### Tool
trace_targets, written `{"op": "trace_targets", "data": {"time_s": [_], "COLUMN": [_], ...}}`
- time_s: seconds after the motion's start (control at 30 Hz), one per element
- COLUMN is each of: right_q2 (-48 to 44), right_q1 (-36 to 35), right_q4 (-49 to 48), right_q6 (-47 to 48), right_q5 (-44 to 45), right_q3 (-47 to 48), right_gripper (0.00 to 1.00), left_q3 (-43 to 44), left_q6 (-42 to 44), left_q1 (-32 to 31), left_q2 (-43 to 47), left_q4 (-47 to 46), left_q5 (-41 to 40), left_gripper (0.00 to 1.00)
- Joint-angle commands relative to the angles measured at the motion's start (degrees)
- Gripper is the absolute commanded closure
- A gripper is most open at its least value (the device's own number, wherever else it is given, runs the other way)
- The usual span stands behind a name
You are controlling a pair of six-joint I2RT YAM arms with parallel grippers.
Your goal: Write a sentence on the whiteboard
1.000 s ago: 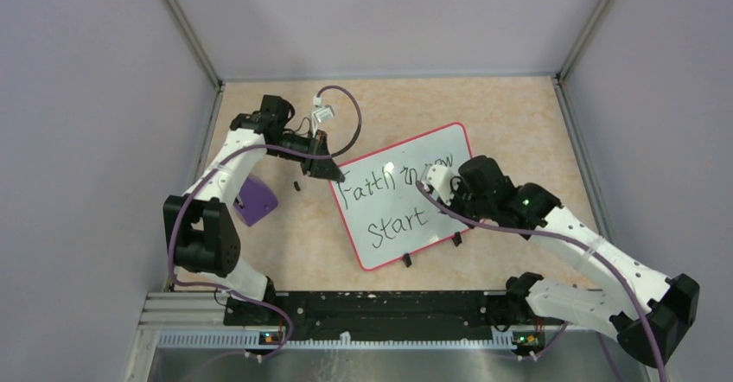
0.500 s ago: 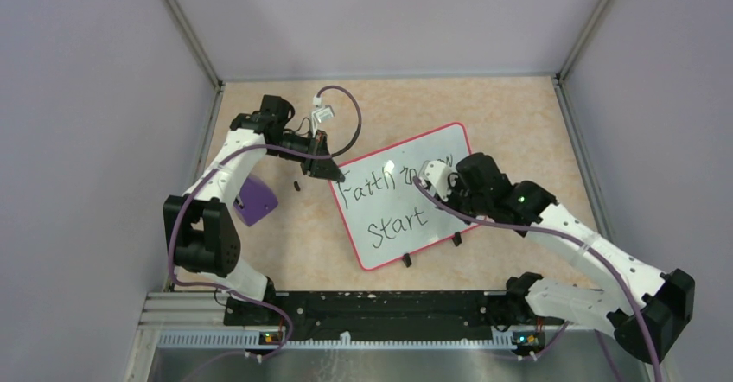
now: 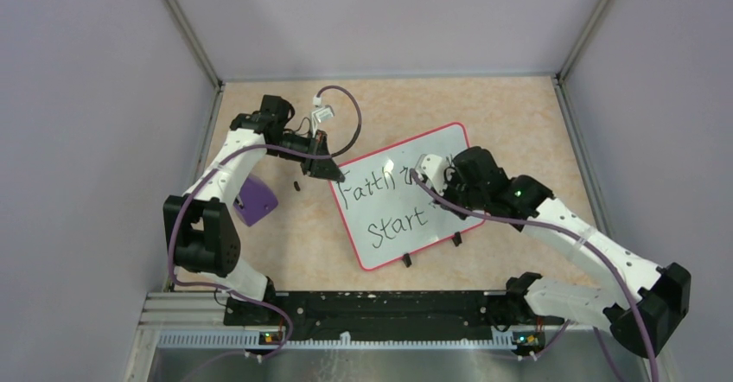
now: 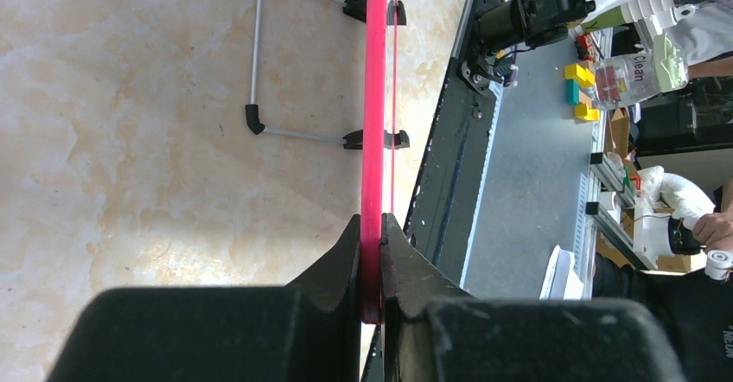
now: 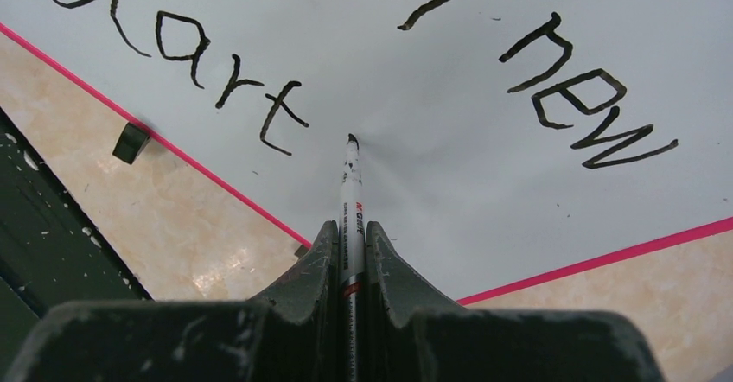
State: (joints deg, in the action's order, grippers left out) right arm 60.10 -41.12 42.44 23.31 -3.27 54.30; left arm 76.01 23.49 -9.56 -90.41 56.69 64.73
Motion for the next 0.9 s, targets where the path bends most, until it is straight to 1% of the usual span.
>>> {"op": "trace_targets", "data": {"time_s": [0.0,0.27,0.87], "right_q2": [1.3,2.1,-1.1], "right_q1": [0.3,-0.9,-0.4], "right_q4": [-2.1,-1.2,2.8], "right_q6": [-0.6,0.1,3.5], "right_q5": [-2.7,-3.5,2.7], "right_q3": [2.8,0.8,-2.6], "right_gripper": [1.0,1.0,1.0], "left_q3": [-0.7,-0.7,0.2], "left_q6": [1.9,2.0,1.9], "left_q1": [-0.7,-0.7,-0.7], "left_q2": [-1.2,-1.2,-2.0], "left_q4": [-1.2,-1.1,-0.9], "left_q5": [-4.1,-4.1,-4.1], "left_gripper": [1.0,1.0,1.0]}}
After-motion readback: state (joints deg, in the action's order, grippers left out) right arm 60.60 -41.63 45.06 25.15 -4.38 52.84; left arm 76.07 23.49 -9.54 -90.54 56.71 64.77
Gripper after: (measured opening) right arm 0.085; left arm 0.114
